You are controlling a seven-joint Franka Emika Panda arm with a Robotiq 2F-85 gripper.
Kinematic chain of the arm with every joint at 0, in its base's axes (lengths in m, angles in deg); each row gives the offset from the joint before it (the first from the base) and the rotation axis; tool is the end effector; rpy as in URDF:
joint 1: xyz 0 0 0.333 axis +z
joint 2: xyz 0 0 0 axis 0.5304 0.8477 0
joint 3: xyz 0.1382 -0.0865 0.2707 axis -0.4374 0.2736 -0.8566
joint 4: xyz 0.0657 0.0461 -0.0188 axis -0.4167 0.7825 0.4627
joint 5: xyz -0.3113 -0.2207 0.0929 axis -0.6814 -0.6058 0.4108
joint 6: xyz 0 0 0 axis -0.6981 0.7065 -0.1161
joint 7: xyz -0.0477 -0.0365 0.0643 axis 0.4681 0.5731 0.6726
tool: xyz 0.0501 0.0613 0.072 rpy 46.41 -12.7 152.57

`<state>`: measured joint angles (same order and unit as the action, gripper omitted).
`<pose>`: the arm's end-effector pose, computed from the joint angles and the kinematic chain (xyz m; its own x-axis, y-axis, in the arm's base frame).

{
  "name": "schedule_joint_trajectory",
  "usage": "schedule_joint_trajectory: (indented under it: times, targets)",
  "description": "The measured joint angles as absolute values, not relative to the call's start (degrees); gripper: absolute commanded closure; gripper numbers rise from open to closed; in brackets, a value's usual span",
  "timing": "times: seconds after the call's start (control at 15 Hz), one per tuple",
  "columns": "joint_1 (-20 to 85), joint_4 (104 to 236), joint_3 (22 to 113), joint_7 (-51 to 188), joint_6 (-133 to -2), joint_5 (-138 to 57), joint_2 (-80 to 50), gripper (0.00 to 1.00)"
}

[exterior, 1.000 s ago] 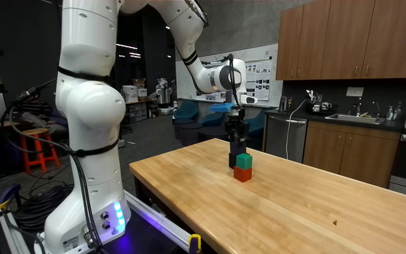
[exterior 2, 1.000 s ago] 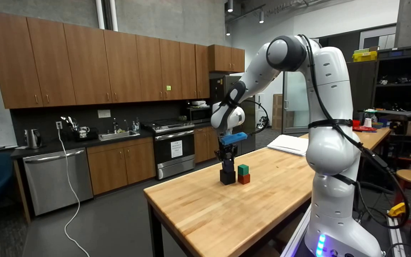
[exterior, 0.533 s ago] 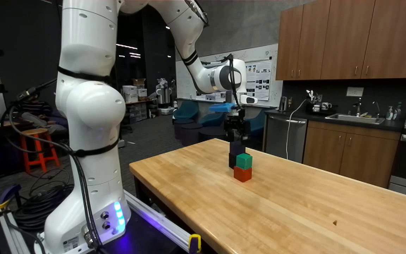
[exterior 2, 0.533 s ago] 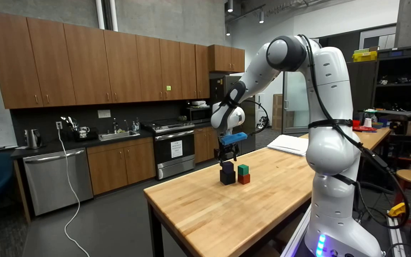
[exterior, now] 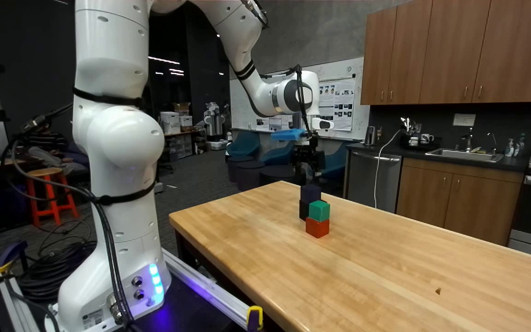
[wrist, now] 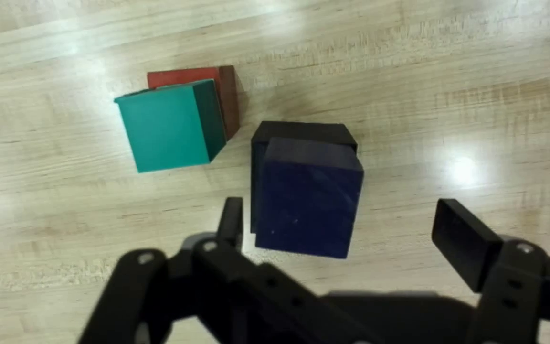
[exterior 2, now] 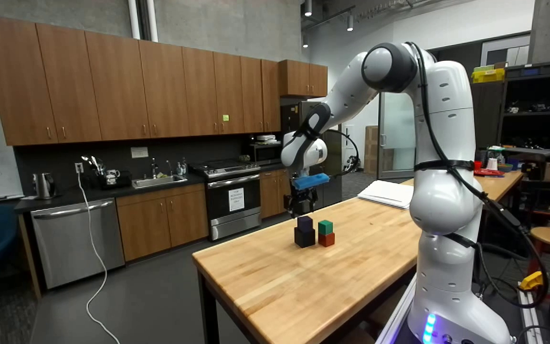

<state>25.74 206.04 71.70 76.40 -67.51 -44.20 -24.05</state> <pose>0.5166 -0.1327 0.3112 0.9247 -0.3807 -0.0023 -0.3787 -0.9204 0.0975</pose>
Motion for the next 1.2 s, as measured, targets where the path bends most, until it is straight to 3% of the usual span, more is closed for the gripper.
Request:
schedule_joint_trajectory:
  times: [1.2]
  targets:
    - [24.8,229.4,70.2,69.0,-66.1,-38.9,-48.2,0.00]
